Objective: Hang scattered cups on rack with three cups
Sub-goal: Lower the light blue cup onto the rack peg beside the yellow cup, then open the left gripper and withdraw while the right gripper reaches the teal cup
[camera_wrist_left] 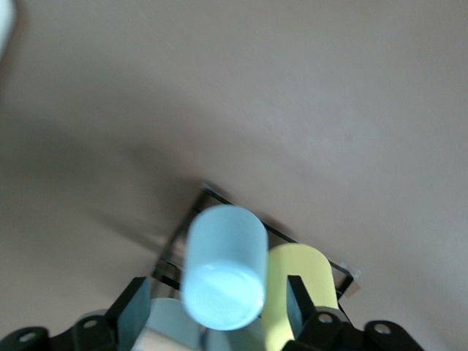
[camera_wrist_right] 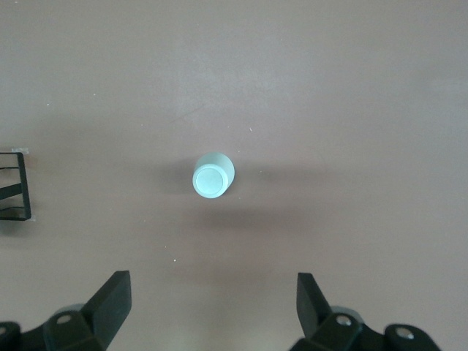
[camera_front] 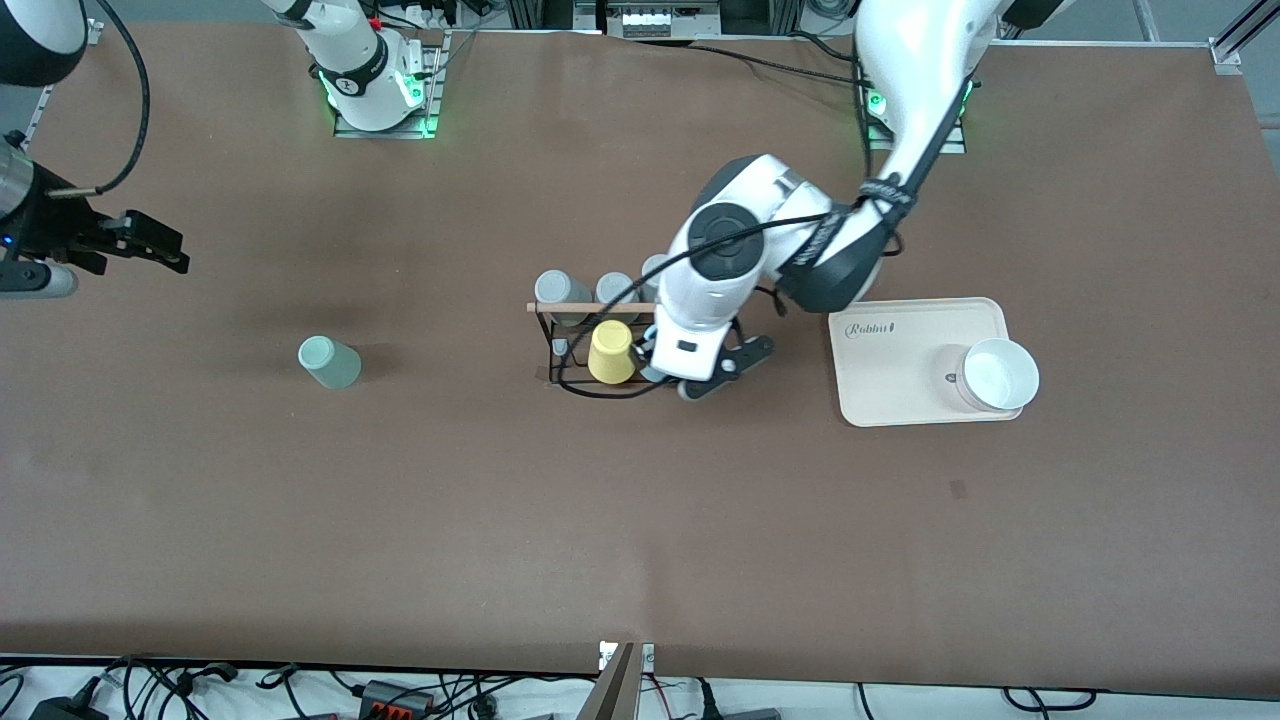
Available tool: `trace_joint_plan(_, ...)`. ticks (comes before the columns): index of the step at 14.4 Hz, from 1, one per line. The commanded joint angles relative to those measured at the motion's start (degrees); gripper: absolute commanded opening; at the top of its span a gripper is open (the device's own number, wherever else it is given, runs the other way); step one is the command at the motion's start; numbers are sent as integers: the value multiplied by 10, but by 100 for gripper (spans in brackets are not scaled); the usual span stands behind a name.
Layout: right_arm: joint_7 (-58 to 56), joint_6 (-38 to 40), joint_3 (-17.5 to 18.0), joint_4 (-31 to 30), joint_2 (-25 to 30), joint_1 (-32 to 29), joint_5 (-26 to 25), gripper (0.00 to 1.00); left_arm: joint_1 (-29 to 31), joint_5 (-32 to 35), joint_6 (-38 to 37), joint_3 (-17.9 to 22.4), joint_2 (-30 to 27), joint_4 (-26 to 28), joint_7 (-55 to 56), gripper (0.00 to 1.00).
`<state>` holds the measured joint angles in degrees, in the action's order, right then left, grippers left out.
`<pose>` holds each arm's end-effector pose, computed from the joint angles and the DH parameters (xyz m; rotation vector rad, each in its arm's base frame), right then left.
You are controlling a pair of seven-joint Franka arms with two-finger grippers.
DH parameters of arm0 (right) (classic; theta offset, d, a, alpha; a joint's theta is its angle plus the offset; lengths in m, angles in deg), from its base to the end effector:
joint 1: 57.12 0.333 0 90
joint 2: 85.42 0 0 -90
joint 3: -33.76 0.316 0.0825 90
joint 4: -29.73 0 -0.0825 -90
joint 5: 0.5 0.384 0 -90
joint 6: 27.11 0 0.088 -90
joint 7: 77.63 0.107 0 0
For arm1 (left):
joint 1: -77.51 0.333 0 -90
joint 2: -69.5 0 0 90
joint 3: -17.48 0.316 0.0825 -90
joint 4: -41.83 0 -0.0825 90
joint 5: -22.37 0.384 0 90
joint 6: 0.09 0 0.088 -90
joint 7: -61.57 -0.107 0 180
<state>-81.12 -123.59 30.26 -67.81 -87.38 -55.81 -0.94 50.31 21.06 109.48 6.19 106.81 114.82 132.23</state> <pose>0.5674 -0.0220 0.5525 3.1332 0.0372 -0.0832 0.5928 -0.4297 0.3772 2.9156 0.9156 -0.1762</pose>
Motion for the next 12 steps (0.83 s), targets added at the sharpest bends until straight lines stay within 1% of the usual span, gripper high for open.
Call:
trace_joint_plan(1, 0, -16, 3, 9, -18, -3, -3, 100, 56, 2, -74, -1, -50, 9, -73, 95)
trace_joint_plan(2, 0, -16, 3, 12, -21, -3, -2, 100, 75, 3, -94, 0, -64, 11, -87, 98)
trace_joint_plan(4, 0, -17, 4, 13, -34, 0, 1, 100, 111, 17, -122, -2, -94, 15, -119, 98)
trace_joint_plan(5, -1, -20, 4, 12, -38, 2, -4, 100, 130, 18, -144, -4, -109, 15, -155, 98)
trace_joint_plan(7, -11, -16, 4, 17, -73, 0, -7, 100, 166, 18, -177, -7, -135, 18, -233, 99)
trace_joint_plan(10, -3, -24, 4, 16, -102, -2, -2, 100, 211, 17, -183, -8, -184, 51, -330, 100)
trace_joint_plan(12, 0, -56, 4, 11, -127, 5, -6, 100, 245, 14, -183, -9, -227, 91, -409, 100)
